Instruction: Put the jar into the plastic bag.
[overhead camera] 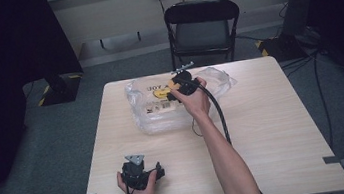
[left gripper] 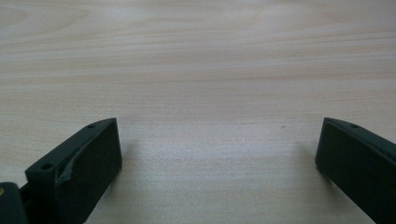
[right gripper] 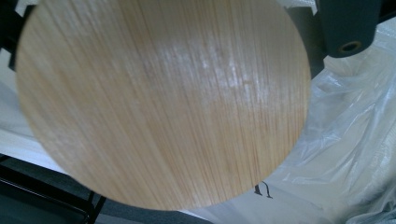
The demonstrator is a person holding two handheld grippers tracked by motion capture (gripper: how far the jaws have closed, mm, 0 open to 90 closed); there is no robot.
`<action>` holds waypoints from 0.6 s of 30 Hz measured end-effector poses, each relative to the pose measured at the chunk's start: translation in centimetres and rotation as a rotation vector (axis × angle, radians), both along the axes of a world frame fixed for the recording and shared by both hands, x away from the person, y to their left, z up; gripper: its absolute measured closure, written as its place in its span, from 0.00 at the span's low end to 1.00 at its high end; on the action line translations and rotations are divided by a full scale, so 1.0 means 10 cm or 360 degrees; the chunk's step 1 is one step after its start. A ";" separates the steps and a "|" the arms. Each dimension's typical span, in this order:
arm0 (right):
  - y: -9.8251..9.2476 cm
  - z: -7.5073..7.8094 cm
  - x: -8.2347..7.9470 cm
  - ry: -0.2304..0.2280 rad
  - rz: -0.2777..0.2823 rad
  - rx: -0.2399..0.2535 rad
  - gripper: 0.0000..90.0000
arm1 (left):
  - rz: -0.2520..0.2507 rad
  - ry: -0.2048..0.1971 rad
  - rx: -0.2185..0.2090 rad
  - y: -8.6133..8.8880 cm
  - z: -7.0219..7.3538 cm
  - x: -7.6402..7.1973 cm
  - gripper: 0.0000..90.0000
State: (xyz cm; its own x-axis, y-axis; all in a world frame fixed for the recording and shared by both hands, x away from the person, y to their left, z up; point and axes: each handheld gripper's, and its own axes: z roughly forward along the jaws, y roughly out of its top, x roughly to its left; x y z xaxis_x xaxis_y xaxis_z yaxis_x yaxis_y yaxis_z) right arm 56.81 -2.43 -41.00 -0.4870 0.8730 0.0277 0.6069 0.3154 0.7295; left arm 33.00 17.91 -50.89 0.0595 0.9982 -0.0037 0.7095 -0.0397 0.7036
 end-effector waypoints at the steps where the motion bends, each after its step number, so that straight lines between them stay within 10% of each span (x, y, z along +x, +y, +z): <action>1: 0.00 0.00 0.00 0.0006 0.0004 0.0010 0.09 | 0.0000 0.0000 0.0000 0.00 0.00 0.00 0.00; 18: -0.07 0.14 -0.08 -0.0052 -0.0005 0.0059 0.04 | 0.0000 0.0000 0.0000 0.00 0.00 0.00 0.00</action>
State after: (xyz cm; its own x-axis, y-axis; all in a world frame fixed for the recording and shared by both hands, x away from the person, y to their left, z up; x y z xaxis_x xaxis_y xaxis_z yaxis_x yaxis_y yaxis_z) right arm 55.98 -3.12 -39.59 -0.4853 0.8732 0.0440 0.5835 0.2860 0.7601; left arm 33.00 17.91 -50.89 0.0596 0.9982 -0.0036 0.7093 -0.0399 0.7038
